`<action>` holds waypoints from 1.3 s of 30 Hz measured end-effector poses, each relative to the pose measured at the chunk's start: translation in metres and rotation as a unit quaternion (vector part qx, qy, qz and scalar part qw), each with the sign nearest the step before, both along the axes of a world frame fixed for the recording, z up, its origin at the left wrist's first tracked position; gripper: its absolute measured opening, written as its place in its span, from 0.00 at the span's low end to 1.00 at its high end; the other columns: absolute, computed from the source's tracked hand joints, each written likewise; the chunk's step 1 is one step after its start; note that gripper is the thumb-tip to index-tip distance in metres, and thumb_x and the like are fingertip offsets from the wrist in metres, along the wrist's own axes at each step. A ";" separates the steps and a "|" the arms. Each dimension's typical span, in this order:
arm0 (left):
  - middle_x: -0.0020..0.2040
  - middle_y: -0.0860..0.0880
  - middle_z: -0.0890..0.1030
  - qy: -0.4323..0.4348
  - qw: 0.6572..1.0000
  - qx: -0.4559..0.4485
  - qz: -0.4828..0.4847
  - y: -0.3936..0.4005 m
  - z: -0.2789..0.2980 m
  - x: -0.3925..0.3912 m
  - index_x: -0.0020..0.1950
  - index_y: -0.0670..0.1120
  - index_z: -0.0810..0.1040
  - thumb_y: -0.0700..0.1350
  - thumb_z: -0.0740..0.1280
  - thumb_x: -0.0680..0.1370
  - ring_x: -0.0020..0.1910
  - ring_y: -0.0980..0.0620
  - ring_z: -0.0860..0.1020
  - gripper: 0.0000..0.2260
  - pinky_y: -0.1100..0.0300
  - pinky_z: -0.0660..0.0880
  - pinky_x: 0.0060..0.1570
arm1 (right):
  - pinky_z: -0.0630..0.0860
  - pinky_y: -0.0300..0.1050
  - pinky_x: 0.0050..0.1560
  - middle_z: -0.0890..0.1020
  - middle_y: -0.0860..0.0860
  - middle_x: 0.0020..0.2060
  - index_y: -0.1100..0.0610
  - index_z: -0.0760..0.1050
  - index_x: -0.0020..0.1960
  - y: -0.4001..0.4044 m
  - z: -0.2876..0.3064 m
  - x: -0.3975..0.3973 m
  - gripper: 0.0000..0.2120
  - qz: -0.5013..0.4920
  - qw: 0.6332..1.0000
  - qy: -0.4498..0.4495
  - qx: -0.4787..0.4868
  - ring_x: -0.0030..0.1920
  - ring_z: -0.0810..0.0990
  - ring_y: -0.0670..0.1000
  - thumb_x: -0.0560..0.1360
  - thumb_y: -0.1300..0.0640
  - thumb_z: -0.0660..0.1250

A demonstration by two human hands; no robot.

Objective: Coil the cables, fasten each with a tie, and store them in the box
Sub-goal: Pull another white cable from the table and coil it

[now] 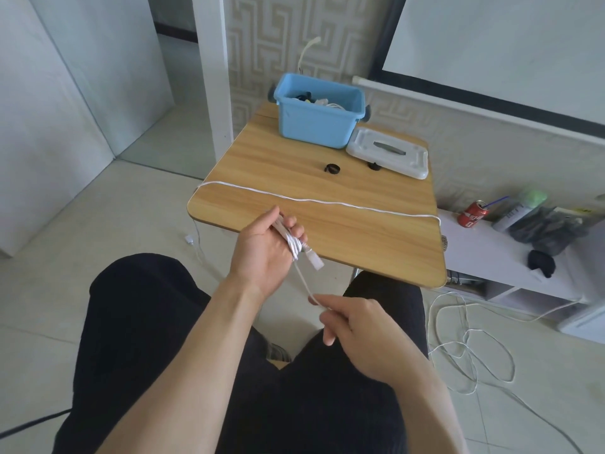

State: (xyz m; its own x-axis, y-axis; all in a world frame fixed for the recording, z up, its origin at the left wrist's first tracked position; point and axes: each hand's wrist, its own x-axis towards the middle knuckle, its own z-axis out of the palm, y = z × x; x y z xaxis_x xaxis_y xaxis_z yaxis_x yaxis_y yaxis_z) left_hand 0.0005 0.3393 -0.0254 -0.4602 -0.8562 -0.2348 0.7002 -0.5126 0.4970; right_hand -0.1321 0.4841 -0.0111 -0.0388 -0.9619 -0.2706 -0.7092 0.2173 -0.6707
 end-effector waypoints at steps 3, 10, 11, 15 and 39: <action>0.32 0.48 0.72 -0.176 0.981 -0.074 -0.025 0.001 -0.006 -0.002 0.33 0.48 0.75 0.42 0.60 0.83 0.32 0.49 0.71 0.18 0.52 0.67 0.49 | 0.74 0.41 0.36 0.84 0.44 0.36 0.44 0.81 0.62 -0.001 0.008 0.002 0.12 -0.006 1.000 -0.019 -0.007 0.30 0.75 0.51 0.84 0.53 0.61; 0.34 0.45 0.75 -0.325 0.804 -0.301 -0.397 0.015 -0.001 0.004 0.45 0.36 0.76 0.55 0.58 0.84 0.33 0.47 0.72 0.23 0.53 0.71 0.41 | 0.70 0.30 0.33 0.82 0.41 0.30 0.44 0.83 0.39 -0.004 0.022 -0.006 0.10 -0.138 0.974 -0.041 -0.173 0.31 0.78 0.42 0.77 0.56 0.72; 0.32 0.45 0.72 -0.294 0.793 -0.306 -0.438 0.017 0.002 0.004 0.48 0.32 0.76 0.55 0.57 0.85 0.31 0.47 0.70 0.25 0.54 0.69 0.37 | 0.71 0.29 0.34 0.83 0.41 0.30 0.45 0.85 0.39 -0.003 0.022 -0.009 0.09 -0.153 0.970 -0.051 -0.181 0.32 0.80 0.41 0.76 0.57 0.73; 0.27 0.48 0.59 -0.312 0.771 -0.303 -0.466 0.023 0.013 0.000 0.42 0.40 0.74 0.57 0.54 0.85 0.25 0.51 0.56 0.24 0.56 0.58 0.29 | 0.74 0.31 0.37 0.84 0.41 0.31 0.48 0.86 0.40 -0.003 0.019 -0.008 0.08 -0.157 0.966 -0.073 -0.192 0.35 0.83 0.42 0.74 0.60 0.75; 0.18 0.52 0.55 -0.165 0.944 -0.068 -0.277 0.018 0.011 0.000 0.23 0.50 0.59 0.52 0.56 0.78 0.17 0.53 0.53 0.23 0.61 0.53 0.22 | 0.74 0.58 0.64 0.84 0.53 0.59 0.56 0.79 0.44 -0.019 -0.015 0.000 0.05 -0.189 0.866 -0.438 -0.147 0.61 0.82 0.54 0.77 0.55 0.68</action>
